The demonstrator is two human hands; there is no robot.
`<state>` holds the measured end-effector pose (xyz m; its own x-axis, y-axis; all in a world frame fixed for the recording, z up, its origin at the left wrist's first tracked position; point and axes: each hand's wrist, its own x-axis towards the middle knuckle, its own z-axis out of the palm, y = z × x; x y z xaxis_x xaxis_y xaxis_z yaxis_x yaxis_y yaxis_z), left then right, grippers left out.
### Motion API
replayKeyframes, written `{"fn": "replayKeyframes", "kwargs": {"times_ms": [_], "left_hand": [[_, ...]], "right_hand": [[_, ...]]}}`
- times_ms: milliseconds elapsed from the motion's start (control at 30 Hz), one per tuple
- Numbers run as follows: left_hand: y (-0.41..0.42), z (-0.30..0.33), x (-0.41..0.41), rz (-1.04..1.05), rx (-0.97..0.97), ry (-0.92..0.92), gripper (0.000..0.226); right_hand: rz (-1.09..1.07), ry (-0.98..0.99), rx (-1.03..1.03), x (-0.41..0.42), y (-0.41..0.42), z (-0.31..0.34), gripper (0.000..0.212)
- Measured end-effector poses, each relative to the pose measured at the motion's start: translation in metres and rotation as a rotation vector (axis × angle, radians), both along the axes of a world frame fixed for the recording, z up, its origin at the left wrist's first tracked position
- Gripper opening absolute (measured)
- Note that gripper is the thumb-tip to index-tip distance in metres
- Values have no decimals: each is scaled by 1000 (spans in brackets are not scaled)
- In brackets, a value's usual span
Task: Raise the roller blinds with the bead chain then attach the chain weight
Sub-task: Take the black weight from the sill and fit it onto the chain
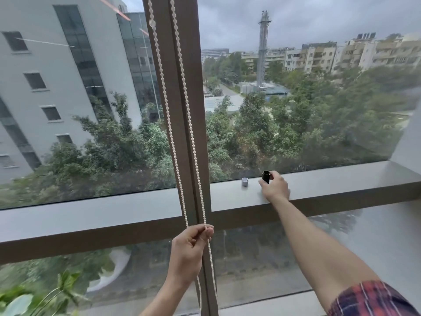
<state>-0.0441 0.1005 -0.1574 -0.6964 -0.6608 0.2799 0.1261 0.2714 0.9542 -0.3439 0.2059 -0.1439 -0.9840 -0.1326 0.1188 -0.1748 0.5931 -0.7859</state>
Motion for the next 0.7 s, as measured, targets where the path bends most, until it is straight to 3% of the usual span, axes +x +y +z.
{"fn": "replayKeyframes", "kwargs": {"times_ms": [333,500,600,700], "left_hand": [[0,-7,-1,-38,-12,53,24],[-1,-14,-1,-35,-51,45,30],[-2,-16,3,-33,-97,44,40],[-4,-16,7,-25,-66,45,36]], "right_hand": [[116,181,-338,54,12,1,23],[333,102,-476,109,12,3,25],[461,19,-492,138,11,1,28],[605,-40,-486,160,8,-3,35]]}}
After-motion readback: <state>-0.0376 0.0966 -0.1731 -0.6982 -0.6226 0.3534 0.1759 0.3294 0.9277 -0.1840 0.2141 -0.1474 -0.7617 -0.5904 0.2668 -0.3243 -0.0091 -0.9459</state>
